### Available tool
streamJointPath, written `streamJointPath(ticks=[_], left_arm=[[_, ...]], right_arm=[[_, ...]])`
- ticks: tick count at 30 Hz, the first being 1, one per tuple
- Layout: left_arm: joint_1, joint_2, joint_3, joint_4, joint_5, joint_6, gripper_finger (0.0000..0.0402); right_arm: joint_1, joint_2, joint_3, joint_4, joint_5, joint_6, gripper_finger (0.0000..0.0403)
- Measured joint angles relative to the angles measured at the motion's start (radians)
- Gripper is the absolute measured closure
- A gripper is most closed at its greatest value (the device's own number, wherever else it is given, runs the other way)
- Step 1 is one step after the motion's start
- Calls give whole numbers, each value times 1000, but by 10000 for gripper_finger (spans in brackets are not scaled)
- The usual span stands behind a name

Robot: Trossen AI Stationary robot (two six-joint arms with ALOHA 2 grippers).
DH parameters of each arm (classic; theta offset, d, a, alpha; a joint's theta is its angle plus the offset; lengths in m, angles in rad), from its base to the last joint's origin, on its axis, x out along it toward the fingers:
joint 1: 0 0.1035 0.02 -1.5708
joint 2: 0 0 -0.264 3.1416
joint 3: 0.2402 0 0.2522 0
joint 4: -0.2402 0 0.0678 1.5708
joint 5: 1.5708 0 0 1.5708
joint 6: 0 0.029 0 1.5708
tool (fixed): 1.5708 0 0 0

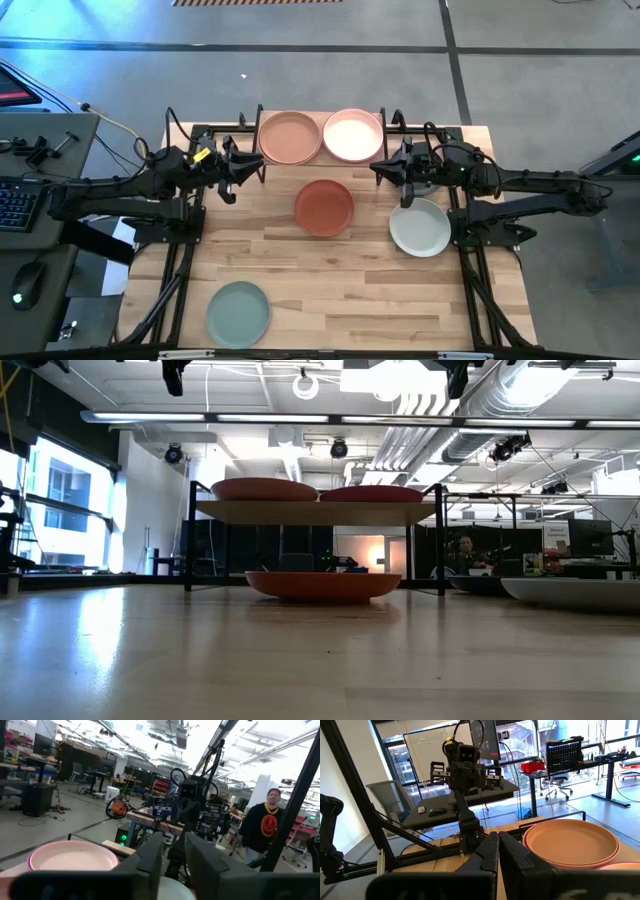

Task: Place and stack plates onto a shelf
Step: Stack the light blue plate on top of the light brown plate

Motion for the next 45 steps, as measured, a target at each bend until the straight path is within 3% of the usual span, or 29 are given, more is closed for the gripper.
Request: streamJointPath(ticks=[7, 10, 16, 21, 27, 33, 35, 45], left_arm=[[-34, 42, 192, -238, 40, 11, 234], [-82, 81, 319, -427, 89, 15, 210], [-231, 196, 548, -940, 92, -76, 203], [-429, 282, 542, -1165, 92, -331, 217], [-721, 389, 407, -1154, 55, -608, 235], [-943, 520, 248, -942, 4, -795, 240], [-983, 567, 219, -896, -4, -814, 240], [-997, 662, 216, -1075, -65, -813, 241]], right_arm=[[0, 0, 0, -3, 0, 3, 402], [0, 0, 0, -3, 0, -3, 402], [0, 0, 0, -3, 0, -4, 402], [0, 0, 0, -6, 0, -4, 402], [0, 0, 0, -25, 0, -5, 402], [0, 0, 0, -77, 0, -5, 402], [0, 1, 0, -98, 0, -5, 402], [0, 1, 0, -117, 16, -4, 402]])
